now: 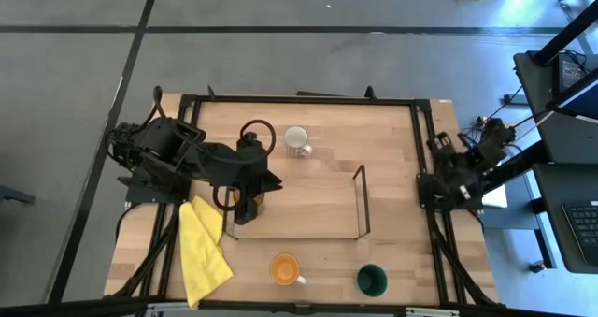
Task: Stack small to large cups/mugs on shelf
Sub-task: Put the green cup on the shelf
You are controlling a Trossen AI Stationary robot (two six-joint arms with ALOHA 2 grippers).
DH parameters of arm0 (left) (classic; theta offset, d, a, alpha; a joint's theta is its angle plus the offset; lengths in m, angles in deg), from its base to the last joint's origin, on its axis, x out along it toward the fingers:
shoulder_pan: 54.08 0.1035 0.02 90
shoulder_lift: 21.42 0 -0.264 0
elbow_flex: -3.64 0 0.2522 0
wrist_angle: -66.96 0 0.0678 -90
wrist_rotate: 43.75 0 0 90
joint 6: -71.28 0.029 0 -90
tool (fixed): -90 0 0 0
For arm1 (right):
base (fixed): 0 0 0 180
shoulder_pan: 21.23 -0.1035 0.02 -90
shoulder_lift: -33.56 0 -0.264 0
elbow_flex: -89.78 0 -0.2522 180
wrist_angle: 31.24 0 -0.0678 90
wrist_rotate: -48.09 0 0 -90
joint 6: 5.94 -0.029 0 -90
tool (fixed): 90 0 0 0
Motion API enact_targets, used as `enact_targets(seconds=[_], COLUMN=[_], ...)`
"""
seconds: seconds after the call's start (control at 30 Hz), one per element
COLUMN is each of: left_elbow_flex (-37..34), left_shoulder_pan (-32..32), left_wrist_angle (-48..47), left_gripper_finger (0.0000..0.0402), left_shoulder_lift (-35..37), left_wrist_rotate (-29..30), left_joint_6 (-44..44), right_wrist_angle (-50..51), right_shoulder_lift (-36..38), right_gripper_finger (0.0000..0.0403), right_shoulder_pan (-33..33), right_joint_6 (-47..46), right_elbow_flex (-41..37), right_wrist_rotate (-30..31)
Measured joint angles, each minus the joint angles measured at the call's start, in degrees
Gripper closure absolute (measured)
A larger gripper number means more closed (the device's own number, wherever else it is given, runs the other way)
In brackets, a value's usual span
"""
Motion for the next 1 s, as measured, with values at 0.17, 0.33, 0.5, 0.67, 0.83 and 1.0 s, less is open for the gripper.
enact_targets(seconds=[0.17, 0.33, 0.5, 0.67, 0.83, 1.0], left_elbow_flex=[0.0, 0.0, 0.0, 0.0, 0.0, 0.0], left_shoulder_pan=[1.0, 2.3, 3.3, 3.6, 3.2, 3.0], left_wrist_angle=[-0.2, -0.5, -2.1, -2.4, -2.4, -2.4], left_gripper_finger=[0.0354, 0.0354, 0.0354, 0.0354, 0.0354, 0.0354], left_shoulder_lift=[0.0, 0.0, 0.0, 0.0, 0.0, 0.0], left_wrist_rotate=[0.0, 0.0, 0.0, 0.0, 0.0, 0.0], left_joint_6=[0.1, 0.1, 0.1, 0.1, 0.1, 0.1], right_wrist_angle=[42.2, 64.9, 74.1, 70.2, 61.7, 50.1], right_shoulder_lift=[-12.5, -28.3, -39.6, -47.6, -53.7, -58.8], right_gripper_finger=[0.0264, 0.0264, 0.0264, 0.0264, 0.0264, 0.0264], right_shoulder_pan=[0.0, 0.0, 0.0, 0.0, 0.1, 1.5], right_joint_6=[-19.2, -32.5, -47.5, -49.5, -34.2, -18.1], right_elbow_flex=[22.1, 41.6, 55.3, 64.1, 68.4, 69.8], right_wrist_rotate=[-0.8, -3.8, -4.7, -4.7, -3.8, 3.3])
